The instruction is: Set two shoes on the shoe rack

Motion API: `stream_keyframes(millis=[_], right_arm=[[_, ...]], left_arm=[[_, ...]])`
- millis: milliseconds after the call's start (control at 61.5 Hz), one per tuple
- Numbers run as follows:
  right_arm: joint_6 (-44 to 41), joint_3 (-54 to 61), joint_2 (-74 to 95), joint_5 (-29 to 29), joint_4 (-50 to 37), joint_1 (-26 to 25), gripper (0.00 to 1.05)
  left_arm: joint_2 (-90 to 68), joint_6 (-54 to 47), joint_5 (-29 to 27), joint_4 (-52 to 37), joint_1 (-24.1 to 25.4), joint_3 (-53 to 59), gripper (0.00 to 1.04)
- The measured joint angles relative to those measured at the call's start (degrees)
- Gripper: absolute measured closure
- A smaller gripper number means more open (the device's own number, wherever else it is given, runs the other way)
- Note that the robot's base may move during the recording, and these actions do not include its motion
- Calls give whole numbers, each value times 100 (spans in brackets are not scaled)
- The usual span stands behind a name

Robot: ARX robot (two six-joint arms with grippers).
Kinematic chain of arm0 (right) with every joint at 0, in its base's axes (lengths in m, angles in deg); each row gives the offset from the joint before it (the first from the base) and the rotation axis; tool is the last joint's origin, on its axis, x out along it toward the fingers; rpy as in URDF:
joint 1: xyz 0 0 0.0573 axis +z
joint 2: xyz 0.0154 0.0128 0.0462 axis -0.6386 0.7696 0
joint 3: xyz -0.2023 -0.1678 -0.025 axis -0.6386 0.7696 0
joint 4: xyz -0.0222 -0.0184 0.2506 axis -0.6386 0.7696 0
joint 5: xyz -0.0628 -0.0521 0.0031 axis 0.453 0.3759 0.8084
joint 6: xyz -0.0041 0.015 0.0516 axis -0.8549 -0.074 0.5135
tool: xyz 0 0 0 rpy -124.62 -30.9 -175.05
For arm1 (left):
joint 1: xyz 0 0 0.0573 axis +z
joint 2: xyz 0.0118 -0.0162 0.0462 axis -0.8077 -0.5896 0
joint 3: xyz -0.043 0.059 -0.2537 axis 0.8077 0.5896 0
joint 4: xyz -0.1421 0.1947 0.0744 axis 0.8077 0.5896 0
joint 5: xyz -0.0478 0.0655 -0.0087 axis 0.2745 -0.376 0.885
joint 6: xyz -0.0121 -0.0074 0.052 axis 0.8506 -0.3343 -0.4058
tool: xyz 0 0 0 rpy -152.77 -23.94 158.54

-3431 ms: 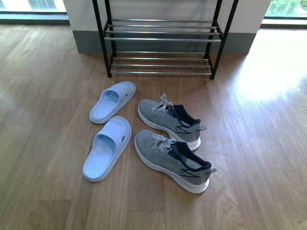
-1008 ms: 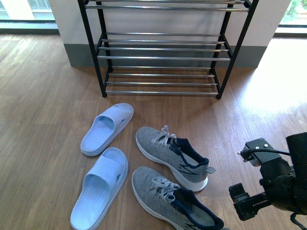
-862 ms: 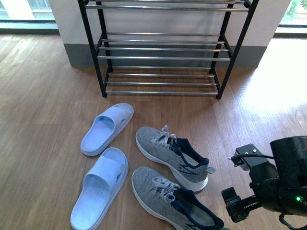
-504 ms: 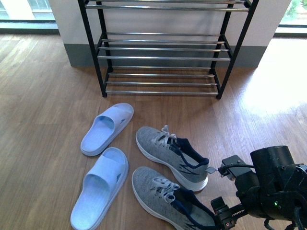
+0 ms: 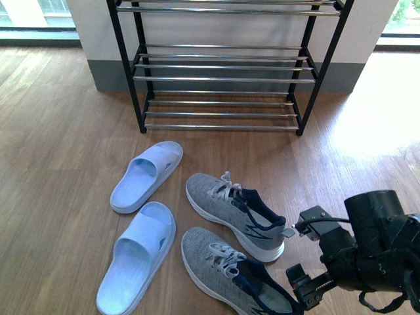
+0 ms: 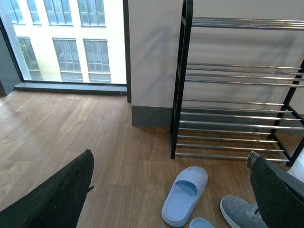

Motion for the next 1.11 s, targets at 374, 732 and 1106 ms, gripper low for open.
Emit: stream_keyframes(millis=[374, 732, 1106], right_arm=[[66, 66, -146, -479, 474, 260, 9], [155, -586, 660, -304, 426, 223, 9], [380, -872, 997, -719, 293, 221, 42]], left_arm=[[0, 0, 0, 0, 0, 0, 9], [0, -2, 0, 0, 0, 0, 9], [0, 0, 2, 0, 0, 0, 9]])
